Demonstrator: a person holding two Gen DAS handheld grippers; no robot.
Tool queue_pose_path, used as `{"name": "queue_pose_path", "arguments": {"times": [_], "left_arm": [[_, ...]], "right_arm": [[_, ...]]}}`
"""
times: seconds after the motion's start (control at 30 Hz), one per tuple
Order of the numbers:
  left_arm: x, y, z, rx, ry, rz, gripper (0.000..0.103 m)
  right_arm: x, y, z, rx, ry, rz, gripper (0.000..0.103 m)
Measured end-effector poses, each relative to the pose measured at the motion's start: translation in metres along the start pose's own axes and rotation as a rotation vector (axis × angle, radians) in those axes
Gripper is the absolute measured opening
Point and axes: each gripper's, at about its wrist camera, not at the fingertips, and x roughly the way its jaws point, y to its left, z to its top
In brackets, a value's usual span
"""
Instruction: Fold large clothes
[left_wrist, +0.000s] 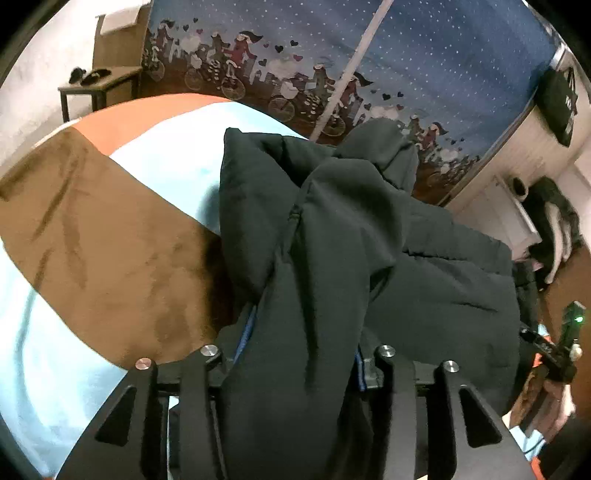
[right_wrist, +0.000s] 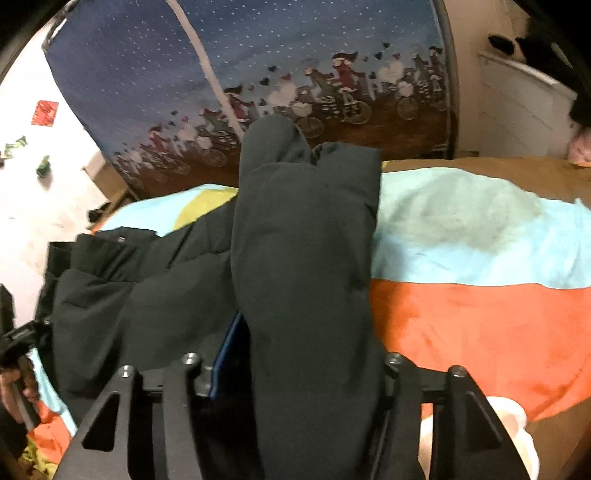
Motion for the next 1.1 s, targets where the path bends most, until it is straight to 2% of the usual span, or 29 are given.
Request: {"name": "queue_pose_path", "arguments": {"times": [0.07,0.1,0.13,0.23,0.4,0.43,0.5,0.63,0.73,1.0,1.1], "left_arm": [[-0.004,-0.004,-0.004,0.005,-0.01,0.032,0.043],[-0.007,-0.006,-0.007,0.0,-0.018,0.051,0.046],[-0.009,-0.007,-0.009,-0.004,-0.026,0.067,0.049],[-0.023,-0.014,-0.016,-0.016,-0.057,0.113,0.061],[-0.063,-0.034,-0.026,0.017,-0.132,0.146,0.067],[-0.071,-0.04,-0.028,0.035,-0.151,0.16,0.076],[-0.087,-0.053,-0.033,0.059,-0.187,0.178,0.084],[-0.111,-0.068,-0.046,0.047,-0.253,0.163,0.09],[-0.124,-0.08,-0.055,0.039,-0.301,0.162,0.09],[-0.143,-0.113,-0.072,0.144,-0.374,0.152,0.092],[-0.151,-0.12,-0.078,0.171,-0.405,0.171,0.094]], "right_arm": [[-0.008,0.004,-0.005,-0.01,-0.011,-0.025,0.07],[-0.012,0.006,-0.007,-0.015,-0.024,-0.033,0.081],[-0.019,0.008,-0.009,-0.024,-0.042,-0.041,0.084],[-0.04,0.017,-0.013,-0.052,-0.084,-0.058,0.086],[-0.066,0.034,-0.016,-0.061,-0.155,-0.049,0.092],[-0.069,0.037,-0.016,-0.062,-0.168,-0.046,0.093],[-0.08,0.048,-0.018,-0.066,-0.21,-0.036,0.096],[-0.099,0.064,-0.019,-0.1,-0.27,-0.023,0.099],[-0.113,0.075,-0.024,-0.119,-0.31,-0.012,0.101],[-0.143,0.098,-0.035,-0.136,-0.389,0.01,0.103],[-0.154,0.108,-0.043,-0.165,-0.418,0.001,0.103]]}}
